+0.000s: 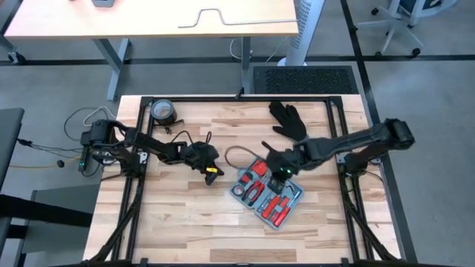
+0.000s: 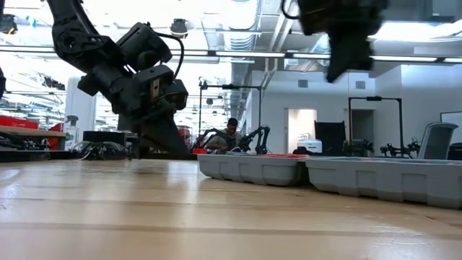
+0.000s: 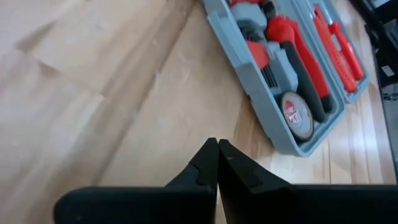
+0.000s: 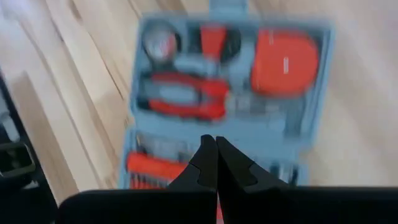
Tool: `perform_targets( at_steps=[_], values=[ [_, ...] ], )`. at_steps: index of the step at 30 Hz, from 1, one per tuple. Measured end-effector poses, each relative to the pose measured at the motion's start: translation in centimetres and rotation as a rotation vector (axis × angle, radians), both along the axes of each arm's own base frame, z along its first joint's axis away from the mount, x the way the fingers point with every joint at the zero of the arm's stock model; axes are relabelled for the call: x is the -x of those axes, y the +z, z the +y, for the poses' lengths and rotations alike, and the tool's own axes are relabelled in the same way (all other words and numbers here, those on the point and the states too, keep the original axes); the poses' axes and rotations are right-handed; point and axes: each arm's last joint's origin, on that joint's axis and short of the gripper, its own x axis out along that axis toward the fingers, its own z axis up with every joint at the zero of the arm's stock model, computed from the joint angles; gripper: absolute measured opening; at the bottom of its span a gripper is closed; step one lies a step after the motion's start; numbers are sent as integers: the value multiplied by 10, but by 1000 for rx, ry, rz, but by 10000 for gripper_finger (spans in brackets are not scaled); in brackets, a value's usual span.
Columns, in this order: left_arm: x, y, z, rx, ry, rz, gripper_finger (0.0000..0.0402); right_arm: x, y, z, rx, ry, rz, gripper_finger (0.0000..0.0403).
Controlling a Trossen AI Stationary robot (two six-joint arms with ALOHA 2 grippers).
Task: Prefit tool cases
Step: Adjust the tools in the gray tool case
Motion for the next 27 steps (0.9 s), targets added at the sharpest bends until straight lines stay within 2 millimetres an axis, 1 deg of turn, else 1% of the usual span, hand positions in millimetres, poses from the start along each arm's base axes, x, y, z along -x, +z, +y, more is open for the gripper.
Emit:
perform_targets(
  at_steps=[4,7,13,17,22,24,27],
  values=[
    [0,2,12,10,-23,-26,0,15,-10,25,-42,-52,65,0],
    [1,2,22,2,-46,-42,0,27,-23,45,-82,-101,121,0],
    [6,2,41,-23,-90,-68,0,54,-44,81,-173,-288,224,0],
    [7,2,45,-26,-140,-84,0,72,-54,102,-220,-391,277,0],
    [9,1,45,-43,-172,-77,0,93,-67,115,-242,-507,333,0],
    [9,0,46,-59,-169,-75,0,99,-76,115,-243,-546,349,0],
    [8,-4,47,-91,-127,-49,0,102,-87,111,-255,-589,352,0]
  ],
)
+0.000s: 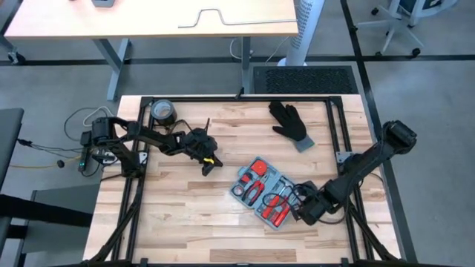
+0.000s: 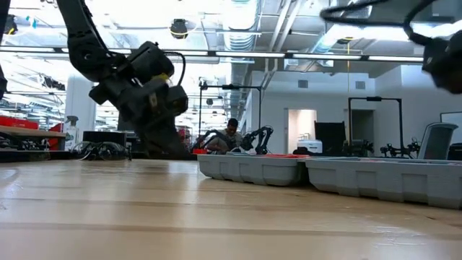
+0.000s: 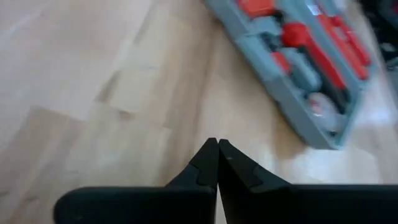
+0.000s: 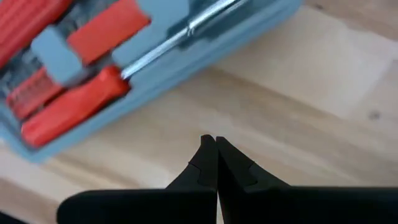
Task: Prefit tool cases
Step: Adjust the tools in the gray tool case
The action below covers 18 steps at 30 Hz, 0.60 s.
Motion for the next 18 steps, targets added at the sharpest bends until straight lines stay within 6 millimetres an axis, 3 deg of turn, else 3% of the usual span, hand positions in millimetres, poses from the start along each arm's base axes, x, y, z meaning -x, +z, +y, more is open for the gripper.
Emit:
perform_targets(
  at_steps=[5,11,15,18],
  values=[
    [-5,-9,2,-7,14,31,0,0,-15,-13,12,-48,-6,0],
    [-33,-12,8,15,-31,10,0,-7,-26,-27,4,-60,-43,0],
    [-48,-12,11,26,-53,2,0,-16,-26,-37,-1,-47,-72,0],
    [-48,-14,12,19,-93,30,0,-25,-25,-47,6,-46,-113,0]
  ],
)
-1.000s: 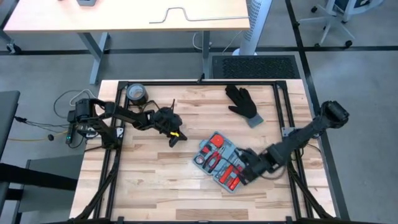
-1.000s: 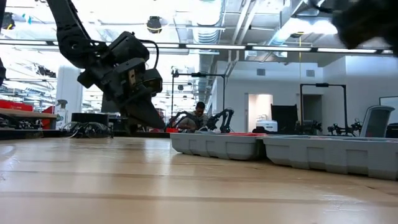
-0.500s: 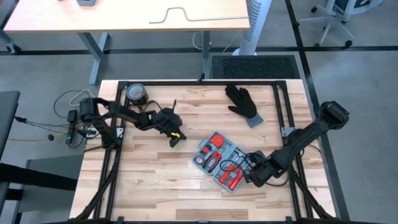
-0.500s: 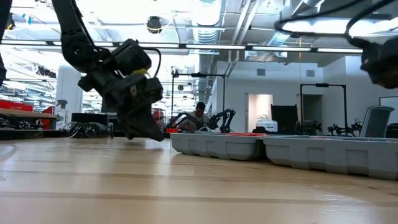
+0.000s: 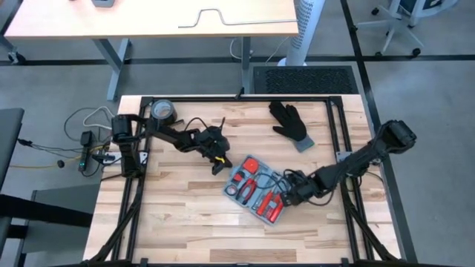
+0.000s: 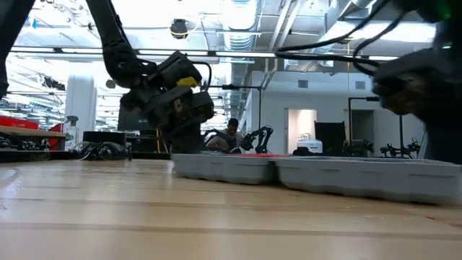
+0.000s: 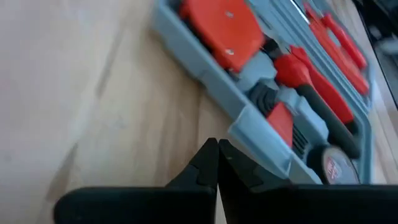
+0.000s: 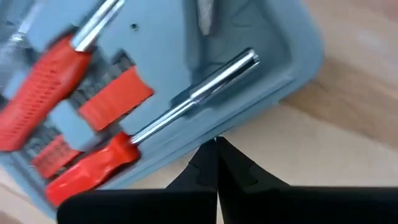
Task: Prefit tool cases
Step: Adjust the tools in the gray tool case
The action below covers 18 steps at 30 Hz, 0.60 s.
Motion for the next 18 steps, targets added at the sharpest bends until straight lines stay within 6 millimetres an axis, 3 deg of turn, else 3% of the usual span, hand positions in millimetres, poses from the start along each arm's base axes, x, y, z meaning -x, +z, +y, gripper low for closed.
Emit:
perform_targets(
  at_steps=[8,18],
  values=[
    [29,-20,-4,-18,-114,147,0,-20,3,-26,19,16,-88,0],
    [43,-17,-5,-10,-65,156,0,-35,-2,-39,17,23,-153,0]
  ],
)
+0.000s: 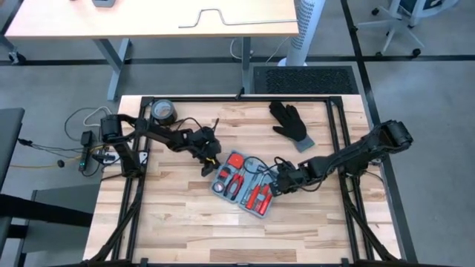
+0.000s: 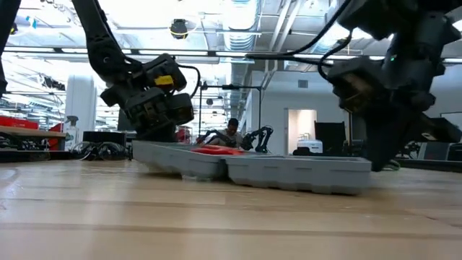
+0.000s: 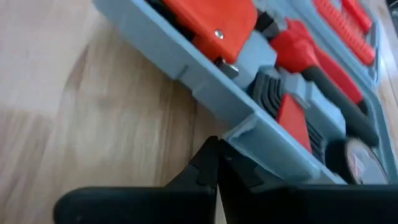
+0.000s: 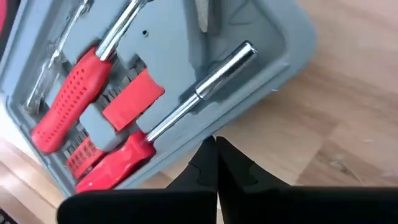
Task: Prefit tool cases
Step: Adjust the tools in the gray tool case
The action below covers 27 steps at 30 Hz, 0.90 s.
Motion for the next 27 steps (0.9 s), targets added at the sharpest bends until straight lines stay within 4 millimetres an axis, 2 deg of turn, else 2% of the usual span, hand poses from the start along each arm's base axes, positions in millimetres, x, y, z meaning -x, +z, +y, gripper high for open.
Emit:
perform_targets(
  at_steps=[4,14,19,22,27],
  values=[
    [8,2,2,6,-11,56,0,2,-8,5,4,-7,42,0],
    [14,4,6,21,-13,76,0,9,3,37,-63,16,19,0],
    [14,4,4,20,-21,76,0,3,16,45,21,-34,-49,0],
    [13,4,4,19,-21,75,0,-6,28,42,90,-34,-106,0],
    [13,4,5,20,-17,72,0,-21,36,19,179,-19,-137,0]
  ],
)
